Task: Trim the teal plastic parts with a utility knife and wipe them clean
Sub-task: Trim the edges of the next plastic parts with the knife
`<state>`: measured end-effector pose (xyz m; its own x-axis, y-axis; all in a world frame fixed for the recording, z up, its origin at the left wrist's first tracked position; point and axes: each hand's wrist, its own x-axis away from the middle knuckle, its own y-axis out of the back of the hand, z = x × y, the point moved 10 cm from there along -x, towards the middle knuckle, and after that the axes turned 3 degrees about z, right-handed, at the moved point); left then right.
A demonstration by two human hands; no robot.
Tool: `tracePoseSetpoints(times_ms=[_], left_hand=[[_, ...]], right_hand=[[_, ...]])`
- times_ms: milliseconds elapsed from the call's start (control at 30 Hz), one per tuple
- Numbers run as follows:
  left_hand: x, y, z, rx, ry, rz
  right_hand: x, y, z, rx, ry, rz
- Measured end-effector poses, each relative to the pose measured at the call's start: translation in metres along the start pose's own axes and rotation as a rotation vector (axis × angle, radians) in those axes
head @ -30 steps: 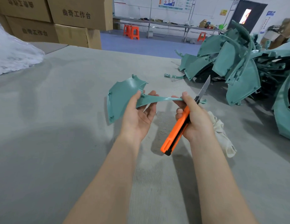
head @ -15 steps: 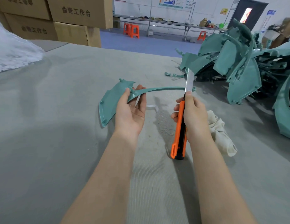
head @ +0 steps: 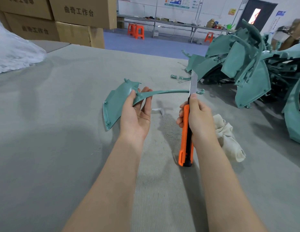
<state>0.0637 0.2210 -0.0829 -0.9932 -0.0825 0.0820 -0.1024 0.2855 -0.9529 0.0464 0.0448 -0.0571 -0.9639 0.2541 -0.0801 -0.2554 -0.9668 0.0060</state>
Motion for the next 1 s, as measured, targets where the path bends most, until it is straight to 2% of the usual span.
tracePoseSetpoints(times_ms=[533,1000], left_hand=[[0.003,-0.007,0.004,0.005,-0.003,-0.004],[0.003,-0.007,0.008,-0.071,0.014,-0.039]], right_hand=[[0.008,-0.03,0.012,0.189,0.14,0.088],[0.016,-0.042,0.019,0.222,0.184,0.131]])
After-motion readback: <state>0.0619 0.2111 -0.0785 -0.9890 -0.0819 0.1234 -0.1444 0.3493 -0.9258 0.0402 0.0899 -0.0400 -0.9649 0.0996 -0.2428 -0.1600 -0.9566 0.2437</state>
